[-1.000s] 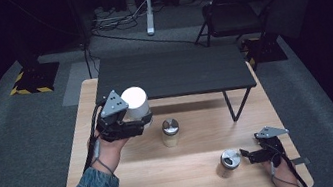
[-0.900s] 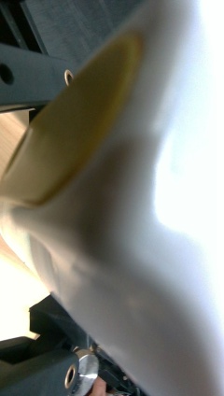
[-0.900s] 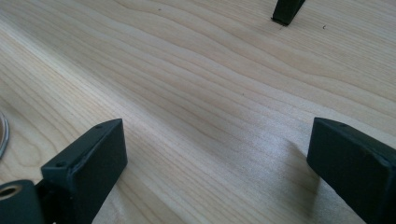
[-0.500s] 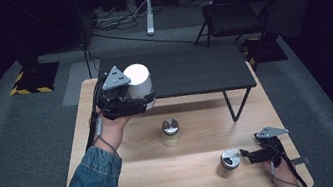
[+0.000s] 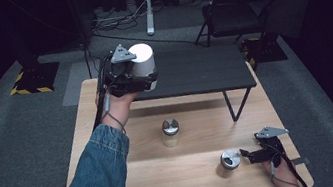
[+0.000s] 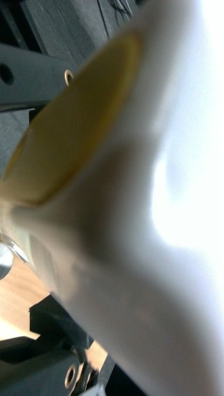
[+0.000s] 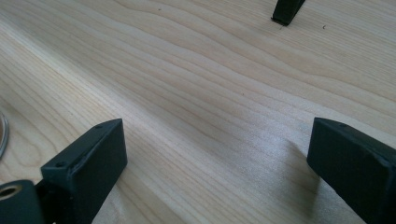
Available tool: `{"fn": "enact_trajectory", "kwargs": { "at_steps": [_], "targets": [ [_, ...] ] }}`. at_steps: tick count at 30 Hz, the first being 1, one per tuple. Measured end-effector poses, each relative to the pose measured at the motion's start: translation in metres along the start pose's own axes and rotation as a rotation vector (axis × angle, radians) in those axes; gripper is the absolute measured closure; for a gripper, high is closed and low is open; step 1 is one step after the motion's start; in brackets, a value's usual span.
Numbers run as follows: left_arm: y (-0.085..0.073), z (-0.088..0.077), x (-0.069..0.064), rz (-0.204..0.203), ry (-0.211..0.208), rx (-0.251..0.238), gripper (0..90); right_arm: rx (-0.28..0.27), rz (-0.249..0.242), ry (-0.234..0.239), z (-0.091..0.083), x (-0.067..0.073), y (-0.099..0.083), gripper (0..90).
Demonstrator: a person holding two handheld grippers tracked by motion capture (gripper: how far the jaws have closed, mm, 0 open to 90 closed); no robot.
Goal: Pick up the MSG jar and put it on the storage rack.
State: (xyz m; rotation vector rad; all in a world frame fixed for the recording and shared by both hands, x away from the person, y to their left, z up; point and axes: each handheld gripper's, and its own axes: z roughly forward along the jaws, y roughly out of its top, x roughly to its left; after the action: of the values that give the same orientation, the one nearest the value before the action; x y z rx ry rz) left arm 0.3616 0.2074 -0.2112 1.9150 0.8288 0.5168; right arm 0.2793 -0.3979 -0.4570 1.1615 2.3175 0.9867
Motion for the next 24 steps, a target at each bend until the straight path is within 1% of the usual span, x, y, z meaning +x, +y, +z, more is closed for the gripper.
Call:
{"fn": "enact_trajectory", "kwargs": {
  "at_steps": [1,2,3,4,5,6,7,9,10,11,16,17,18,19,20,22,24],
  "targets": [
    [0.0,0.004,0.002,-0.012,0.0,0.004,30.5,0.0,0.0,0.0,0.0,0.0,0.0,4.8],
    [0.0,0.004,0.002,-0.012,0.0,0.004,30.5,0.0,0.0,0.0,0.0,0.0,0.0,4.8],
    [0.001,0.008,0.003,-0.015,0.003,0.013,30.5,0.001,0.001,0.0,0.0,0.0,0.0,4.8],
    [0.004,0.016,0.003,-0.015,0.014,0.038,30.5,0.0,-0.001,0.0,0.0,0.0,0.0,4.7],
    [0.004,0.016,0.003,-0.015,0.014,0.038,30.5,0.0,-0.001,0.0,0.0,0.0,0.0,4.7],
    [0.005,0.022,0.004,-0.018,0.022,0.058,30.4,0.0,0.0,0.0,0.0,0.0,0.0,4.8],
    [0.005,0.022,0.004,-0.018,0.022,0.058,30.5,0.0,0.0,0.0,0.0,0.0,0.0,4.7],
    [0.005,0.03,0.006,-0.03,0.025,0.075,30.5,0.0,0.0,0.0,0.0,0.0,0.0,4.7],
    [0.005,0.03,0.006,-0.03,0.025,0.075,30.5,0.0,0.0,0.0,0.0,0.0,0.0,4.7],
    [0.006,0.034,0.006,-0.031,0.034,0.09,30.5,0.001,0.001,0.0,0.0,0.0,0.0,4.6],
    [0.005,0.04,0.007,-0.04,0.048,0.108,30.4,0.0,0.0,0.0,0.0,0.0,0.0,4.6],
    [0.003,0.044,0.007,-0.039,0.059,0.121,30.4,0.001,0.0,0.0,0.0,0.0,0.0,4.6],
    [0.003,0.044,0.007,-0.039,0.059,0.121,30.4,0.001,0.0,0.0,0.0,0.0,0.0,4.6],
    [0.002,0.046,0.007,-0.033,0.064,0.133,30.4,0.0,0.0,0.0,0.0,0.0,0.0,4.6],
    [-0.002,0.046,0.009,-0.04,0.057,0.112,30.4,0.0,0.0,0.0,0.0,0.0,0.0,4.5],
    [-0.006,0.045,0.012,-0.052,0.049,0.099,30.3,0.001,0.001,-0.001,0.0,0.0,0.0,4.4],
    [-0.007,0.045,0.012,-0.046,0.047,0.095,30.1,0.001,0.001,0.0,0.0,0.0,0.0,4.4]
  ]
}}
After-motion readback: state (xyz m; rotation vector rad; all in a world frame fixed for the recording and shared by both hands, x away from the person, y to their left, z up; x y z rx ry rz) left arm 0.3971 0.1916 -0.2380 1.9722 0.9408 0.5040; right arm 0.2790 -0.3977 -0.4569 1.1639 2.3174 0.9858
